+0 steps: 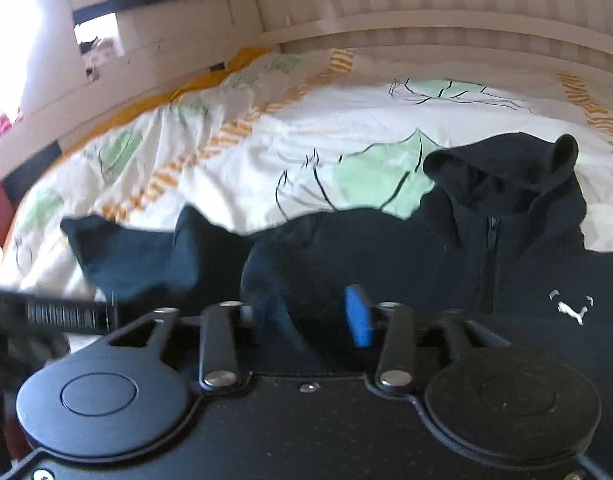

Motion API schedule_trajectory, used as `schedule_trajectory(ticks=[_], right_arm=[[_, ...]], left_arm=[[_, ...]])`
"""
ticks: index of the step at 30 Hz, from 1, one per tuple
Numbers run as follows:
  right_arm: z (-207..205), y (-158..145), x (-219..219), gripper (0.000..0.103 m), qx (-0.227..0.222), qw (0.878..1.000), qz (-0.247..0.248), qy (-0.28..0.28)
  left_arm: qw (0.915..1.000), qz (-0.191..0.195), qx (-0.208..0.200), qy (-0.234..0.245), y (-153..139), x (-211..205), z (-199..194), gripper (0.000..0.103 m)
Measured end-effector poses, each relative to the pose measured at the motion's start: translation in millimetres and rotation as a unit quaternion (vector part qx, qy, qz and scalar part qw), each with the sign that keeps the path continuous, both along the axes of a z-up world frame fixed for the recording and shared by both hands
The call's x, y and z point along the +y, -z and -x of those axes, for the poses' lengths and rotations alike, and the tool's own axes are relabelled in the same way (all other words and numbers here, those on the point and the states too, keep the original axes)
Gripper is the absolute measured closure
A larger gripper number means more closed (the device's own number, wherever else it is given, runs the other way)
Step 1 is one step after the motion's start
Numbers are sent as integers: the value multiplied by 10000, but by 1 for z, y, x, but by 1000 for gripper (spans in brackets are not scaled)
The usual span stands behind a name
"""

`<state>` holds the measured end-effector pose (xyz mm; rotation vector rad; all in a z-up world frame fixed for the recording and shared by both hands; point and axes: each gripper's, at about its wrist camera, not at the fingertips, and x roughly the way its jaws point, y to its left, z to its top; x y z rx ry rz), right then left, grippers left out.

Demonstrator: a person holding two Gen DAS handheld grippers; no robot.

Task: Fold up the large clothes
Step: 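Lift the sleeve with the right gripper and fold it across the hoodie body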

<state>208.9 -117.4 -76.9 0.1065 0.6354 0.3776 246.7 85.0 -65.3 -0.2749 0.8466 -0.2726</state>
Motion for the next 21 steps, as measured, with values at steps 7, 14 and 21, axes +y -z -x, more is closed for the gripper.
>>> schedule_trajectory(ticks=[7, 14, 21], right_arm=[[31, 6, -38, 36, 65, 9996, 120, 262], [50, 22, -94, 36, 237, 9955, 114, 913], [64, 57, -185, 50, 548, 9686, 285, 2407]], left_arm=[[9998, 94, 0, 158, 2, -8, -5, 18], [9971, -497, 19, 582, 23, -48, -14, 18], [9894, -1217, -119, 779, 52, -75, -15, 13]])
